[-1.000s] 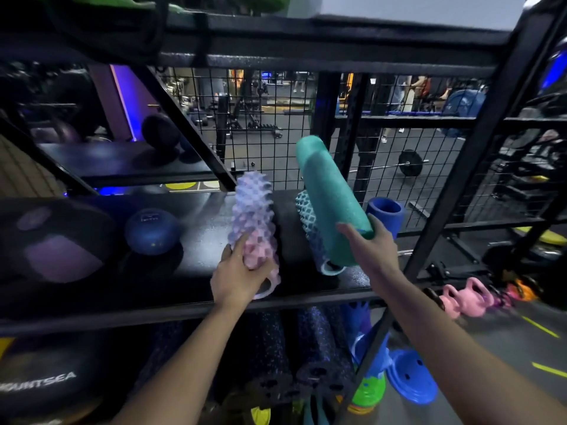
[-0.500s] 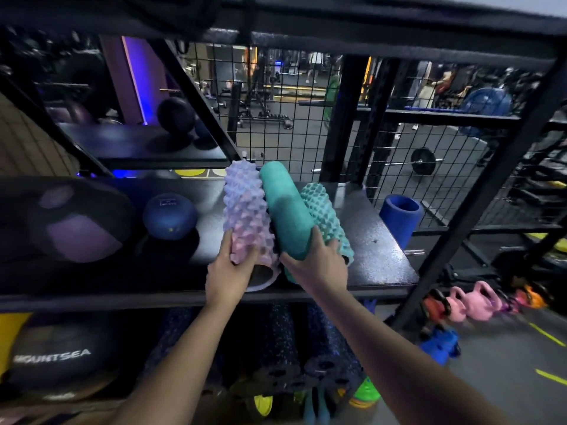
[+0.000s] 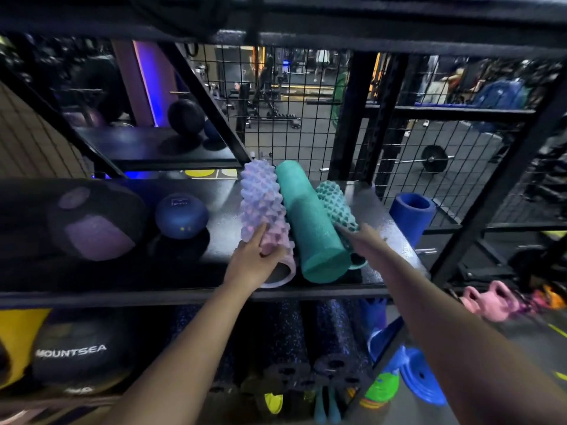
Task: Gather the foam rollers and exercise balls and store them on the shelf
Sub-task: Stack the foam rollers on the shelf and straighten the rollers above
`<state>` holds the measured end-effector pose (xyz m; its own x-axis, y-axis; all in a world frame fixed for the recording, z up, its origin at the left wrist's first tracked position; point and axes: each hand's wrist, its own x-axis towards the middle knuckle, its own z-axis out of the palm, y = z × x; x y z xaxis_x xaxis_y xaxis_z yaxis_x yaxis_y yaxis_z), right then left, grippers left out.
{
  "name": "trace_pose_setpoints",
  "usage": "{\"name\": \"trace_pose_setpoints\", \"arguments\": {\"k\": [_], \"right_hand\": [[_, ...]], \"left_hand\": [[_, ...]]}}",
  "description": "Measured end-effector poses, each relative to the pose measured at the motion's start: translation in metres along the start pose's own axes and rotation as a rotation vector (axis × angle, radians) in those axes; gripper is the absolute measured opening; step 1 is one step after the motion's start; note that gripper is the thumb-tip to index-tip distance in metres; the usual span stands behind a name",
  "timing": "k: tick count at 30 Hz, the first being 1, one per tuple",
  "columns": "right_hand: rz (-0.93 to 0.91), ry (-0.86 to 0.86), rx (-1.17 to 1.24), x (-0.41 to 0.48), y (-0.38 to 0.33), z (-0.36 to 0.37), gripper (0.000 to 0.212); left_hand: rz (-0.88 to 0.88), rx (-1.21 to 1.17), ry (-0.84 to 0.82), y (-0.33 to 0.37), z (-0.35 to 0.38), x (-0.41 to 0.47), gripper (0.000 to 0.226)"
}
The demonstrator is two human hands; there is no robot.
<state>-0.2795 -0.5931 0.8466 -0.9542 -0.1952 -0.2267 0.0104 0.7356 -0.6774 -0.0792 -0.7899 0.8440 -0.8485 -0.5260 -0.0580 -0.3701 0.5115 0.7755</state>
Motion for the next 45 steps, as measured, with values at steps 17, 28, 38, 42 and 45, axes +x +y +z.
{"name": "trace_pose_setpoints", "arguments": {"k": [17, 28, 38, 42, 45], "right_hand": [[-0.098, 0.061, 0.039, -0.029, 0.050, -0.015, 0.065], [-0.127, 0.041, 0.056, -0.020, 0.064, -0.009, 0.076], [-0.075, 0.037, -0.006, -0.033, 0.071, -0.009, 0.073], [-0.098, 0.074, -0.038, -0.033, 0.070, -0.002, 0.073], [-0.097, 0.080, -0.009, -0.030, 0.073, -0.001, 0.075]], "left_hand": [[0.003, 0.134, -0.025, 0.010, 0.019, 0.012, 0.085], [-0.001, 0.367, -0.029, 0.030, 0.025, 0.012, 0.088], [0.179, 0.505, 0.041, 0.038, 0.025, 0.000, 0.079], [0.315, 0.719, -0.044, 0.045, 0.030, -0.012, 0.107], [0.283, 0.871, -0.050, 0.047, 0.038, -0.013, 0.119]]}}
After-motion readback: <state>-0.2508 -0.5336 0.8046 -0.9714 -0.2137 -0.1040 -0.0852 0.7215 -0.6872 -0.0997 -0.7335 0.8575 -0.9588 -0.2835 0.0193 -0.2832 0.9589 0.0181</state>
